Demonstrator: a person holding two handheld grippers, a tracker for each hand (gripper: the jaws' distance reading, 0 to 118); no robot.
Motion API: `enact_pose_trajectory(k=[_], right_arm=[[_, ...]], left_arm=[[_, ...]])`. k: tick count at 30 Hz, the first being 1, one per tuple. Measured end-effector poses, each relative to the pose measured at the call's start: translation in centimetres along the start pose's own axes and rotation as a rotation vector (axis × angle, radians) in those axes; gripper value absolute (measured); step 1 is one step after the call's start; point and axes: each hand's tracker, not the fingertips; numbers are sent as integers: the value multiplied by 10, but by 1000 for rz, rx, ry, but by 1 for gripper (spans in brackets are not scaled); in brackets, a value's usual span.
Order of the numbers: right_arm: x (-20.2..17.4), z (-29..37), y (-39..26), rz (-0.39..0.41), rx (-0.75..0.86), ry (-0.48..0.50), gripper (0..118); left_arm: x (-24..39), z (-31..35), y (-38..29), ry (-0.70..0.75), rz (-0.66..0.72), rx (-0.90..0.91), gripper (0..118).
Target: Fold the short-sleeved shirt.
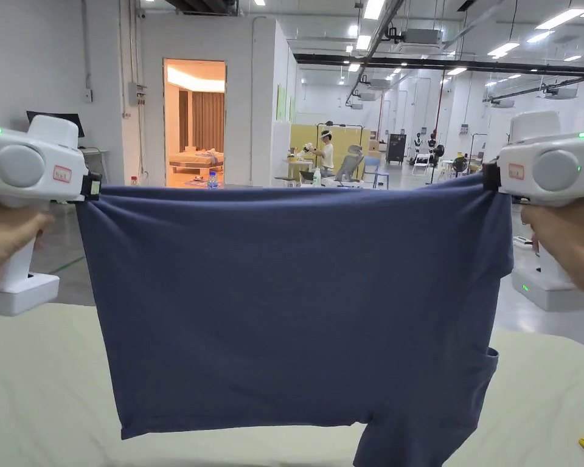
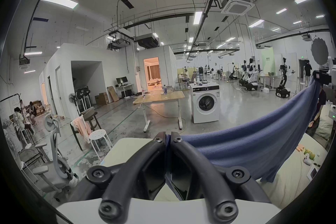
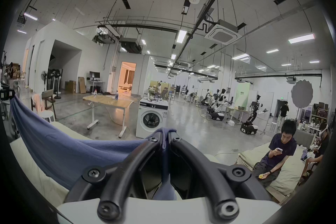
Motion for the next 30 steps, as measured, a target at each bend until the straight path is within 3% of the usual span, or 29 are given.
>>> enact_pose_trajectory(k=[11, 20, 30], right_arm=[[-5, 43, -135, 4, -170, 26, 3], [4, 151, -225, -4, -225, 54, 3], [8, 278, -274, 4, -286, 87, 3]], left_arm=[[10, 23, -124, -78, 64, -88, 0], [3, 119, -215, -110, 95, -86, 0], [-18, 216, -281, -135, 123, -89, 0]])
